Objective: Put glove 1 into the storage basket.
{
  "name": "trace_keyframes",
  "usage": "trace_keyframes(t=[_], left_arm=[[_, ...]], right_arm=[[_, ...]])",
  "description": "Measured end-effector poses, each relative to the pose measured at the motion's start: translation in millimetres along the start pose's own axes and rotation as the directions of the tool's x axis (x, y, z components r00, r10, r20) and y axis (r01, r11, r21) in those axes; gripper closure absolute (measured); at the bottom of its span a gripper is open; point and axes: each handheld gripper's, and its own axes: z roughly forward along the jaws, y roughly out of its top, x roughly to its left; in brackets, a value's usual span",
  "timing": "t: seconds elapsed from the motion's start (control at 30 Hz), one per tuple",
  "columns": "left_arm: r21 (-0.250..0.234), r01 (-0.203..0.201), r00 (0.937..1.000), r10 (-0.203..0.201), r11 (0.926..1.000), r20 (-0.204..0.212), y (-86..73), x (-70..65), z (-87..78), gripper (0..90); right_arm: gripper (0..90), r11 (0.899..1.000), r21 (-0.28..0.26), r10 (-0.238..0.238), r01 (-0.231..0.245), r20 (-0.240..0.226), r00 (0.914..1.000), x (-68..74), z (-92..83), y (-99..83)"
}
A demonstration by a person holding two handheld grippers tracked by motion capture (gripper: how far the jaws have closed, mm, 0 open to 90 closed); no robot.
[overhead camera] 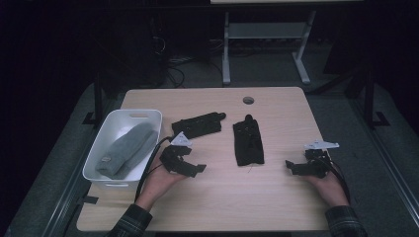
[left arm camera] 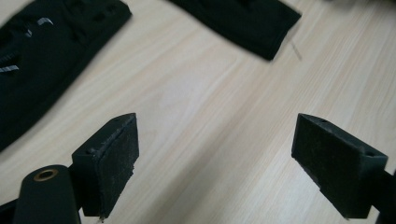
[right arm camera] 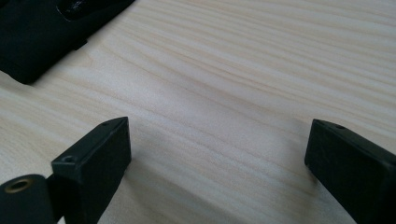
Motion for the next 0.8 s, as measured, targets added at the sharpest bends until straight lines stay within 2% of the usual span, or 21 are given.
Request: trace_keyframes(t=[0.1,0.17,0.37,0.4,0.47,0.53,0.6,0.63,0.7,0.77,0.8], left_arm=[[0.014,-0.026,0.9996,0.026,0.9996,-0.014,-5.9,-1.4,4.6,14.2],[0.016,-0.015,0.9999,0.015,0.9998,-0.007,-11.2,-1.6,8.2,14.1],[0.029,-0.023,0.9986,0.024,0.9993,-0.047,-26.4,0.4,19.0,14.1],[0.017,-0.025,0.9984,0.026,0.9995,-0.050,-28.8,1.2,20.4,14.1],[0.013,-0.016,0.9990,0.016,0.9998,-0.041,-32.6,2.0,23.9,14.1],[0.023,-0.036,0.9981,0.037,0.9991,-0.050,-35.4,1.0,27.5,14.0],[0.025,-0.026,0.9990,0.027,0.9993,-0.036,-38.0,1.1,30.1,14.0],[0.032,-0.036,0.9983,0.037,0.9989,-0.045,-39.3,0.9,31.4,13.9],[0.020,-0.061,0.9960,0.062,0.9979,-0.064,-41.8,-0.9,32.3,12.8],[0.011,-0.074,0.9949,0.074,0.9972,-0.068,-43.7,-1.1,32.5,12.5],[-0.012,-0.072,0.9953,0.071,0.9973,-0.065,-46.0,-0.8,33.0,12.4]], right_arm=[[6.8,1.000,-0.001,-0.001,0.001,0.001,1.0000,0.0,0.0,0.0],[6.8,1.000,-0.001,-0.002,0.002,0.003,1.0000,0.0,0.0,-0.1],[6.8,1.000,0.000,-0.001,0.001,0.003,1.0000,0.1,-0.1,-0.1],[6.8,1.000,0.000,-0.002,0.002,0.004,1.0000,0.0,-0.1,-0.1],[6.7,1.000,0.000,-0.002,0.002,0.002,1.0000,-0.1,-0.1,-0.1],[6.8,1.000,0.000,-0.003,0.003,0.000,1.0000,-0.2,-0.2,-0.2],[6.8,1.000,0.000,-0.004,0.004,-0.001,1.0000,-0.2,-0.4,-0.3],[6.8,1.000,0.000,-0.004,0.004,-0.001,1.0000,-0.2,-0.4,-0.4],[6.8,1.000,-0.001,-0.006,0.006,-0.002,1.0000,-0.2,-0.4,-0.4],[7.3,1.000,0.006,-0.007,0.007,-0.001,1.0000,0.3,-0.6,0.3],[8.9,1.000,0.021,-0.006,0.006,-0.003,1.0000,1.1,-1.3,1.7]])
